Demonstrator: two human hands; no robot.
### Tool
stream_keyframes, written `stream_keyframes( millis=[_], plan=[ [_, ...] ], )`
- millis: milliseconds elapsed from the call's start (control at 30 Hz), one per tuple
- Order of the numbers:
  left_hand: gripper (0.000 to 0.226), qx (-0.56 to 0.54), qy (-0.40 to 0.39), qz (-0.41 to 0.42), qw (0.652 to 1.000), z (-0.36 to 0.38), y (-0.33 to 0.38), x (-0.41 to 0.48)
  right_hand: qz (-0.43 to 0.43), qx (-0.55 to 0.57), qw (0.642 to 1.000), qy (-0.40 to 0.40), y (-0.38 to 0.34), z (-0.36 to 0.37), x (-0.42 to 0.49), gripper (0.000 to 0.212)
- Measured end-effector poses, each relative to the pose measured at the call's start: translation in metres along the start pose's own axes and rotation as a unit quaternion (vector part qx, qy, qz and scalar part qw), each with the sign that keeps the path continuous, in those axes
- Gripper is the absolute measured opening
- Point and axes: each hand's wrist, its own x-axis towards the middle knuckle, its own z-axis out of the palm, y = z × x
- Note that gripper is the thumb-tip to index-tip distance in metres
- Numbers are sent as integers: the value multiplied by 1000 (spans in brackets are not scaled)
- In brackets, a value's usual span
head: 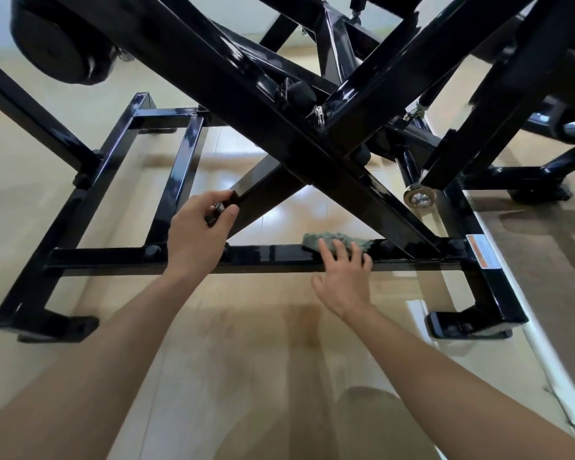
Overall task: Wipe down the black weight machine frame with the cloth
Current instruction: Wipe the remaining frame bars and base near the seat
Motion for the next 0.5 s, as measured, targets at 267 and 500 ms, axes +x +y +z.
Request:
stream_keyframes(
  millis=[267,500],
  plan=[
    [31,59,10,17,998,6,8,-5,-155,37,986,-49,-26,-2,10,71],
    [29,83,13,17,996,7,11,-4,-208,-15,978,6,-20,5,-4,63]
  ],
)
